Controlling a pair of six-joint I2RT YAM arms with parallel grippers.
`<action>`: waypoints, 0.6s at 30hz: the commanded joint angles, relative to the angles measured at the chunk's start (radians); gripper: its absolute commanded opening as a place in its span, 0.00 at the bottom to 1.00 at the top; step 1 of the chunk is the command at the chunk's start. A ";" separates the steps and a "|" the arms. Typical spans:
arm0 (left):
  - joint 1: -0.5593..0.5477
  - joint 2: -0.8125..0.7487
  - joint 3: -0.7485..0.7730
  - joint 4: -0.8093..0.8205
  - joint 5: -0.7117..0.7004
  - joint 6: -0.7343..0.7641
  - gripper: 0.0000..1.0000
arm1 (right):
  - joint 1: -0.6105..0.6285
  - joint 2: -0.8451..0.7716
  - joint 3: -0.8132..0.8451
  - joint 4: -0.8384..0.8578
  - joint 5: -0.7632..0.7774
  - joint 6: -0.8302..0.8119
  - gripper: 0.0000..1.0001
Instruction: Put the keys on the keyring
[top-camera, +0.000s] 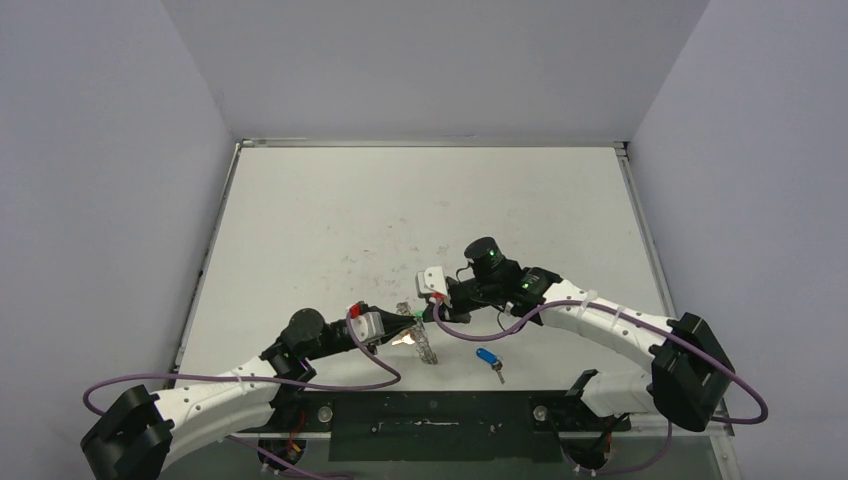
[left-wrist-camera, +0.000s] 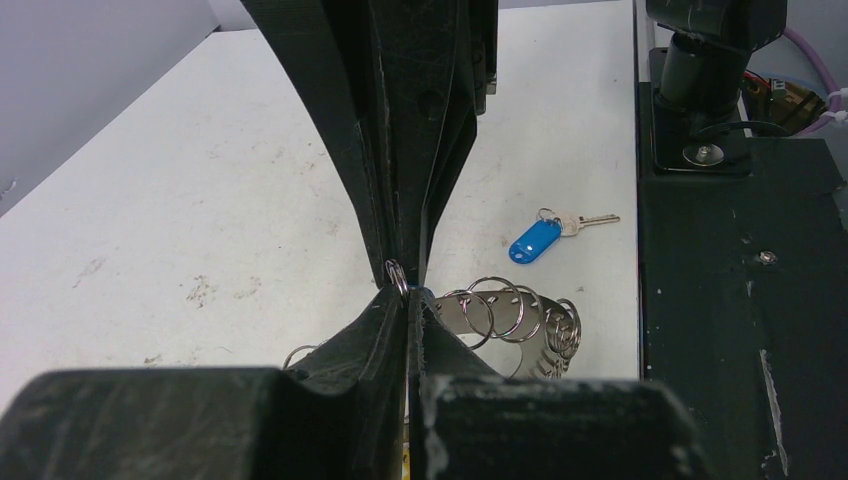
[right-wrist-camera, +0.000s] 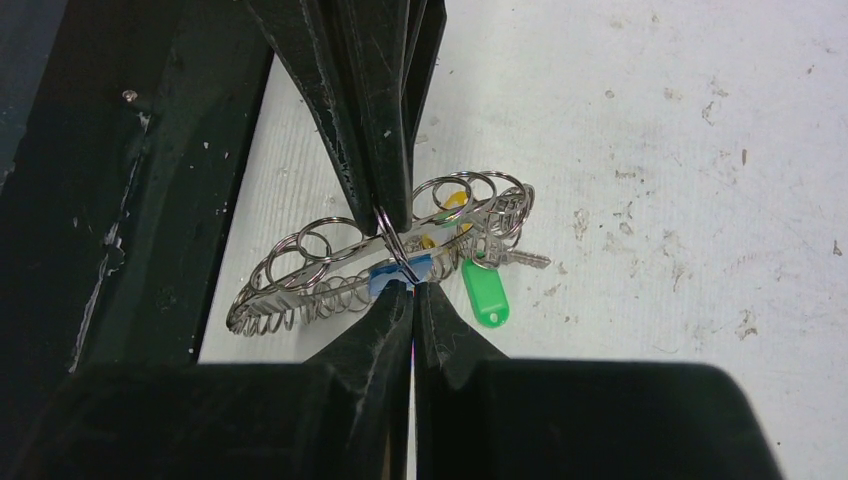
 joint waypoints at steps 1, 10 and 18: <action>-0.005 -0.015 0.018 0.080 0.015 0.011 0.00 | 0.004 0.019 -0.006 0.024 -0.009 -0.019 0.00; -0.005 -0.022 0.017 0.078 0.015 0.009 0.00 | 0.003 -0.030 -0.025 0.039 0.028 -0.002 0.06; -0.005 -0.027 0.018 0.072 0.016 0.010 0.00 | 0.003 -0.087 -0.031 0.076 0.012 0.014 0.36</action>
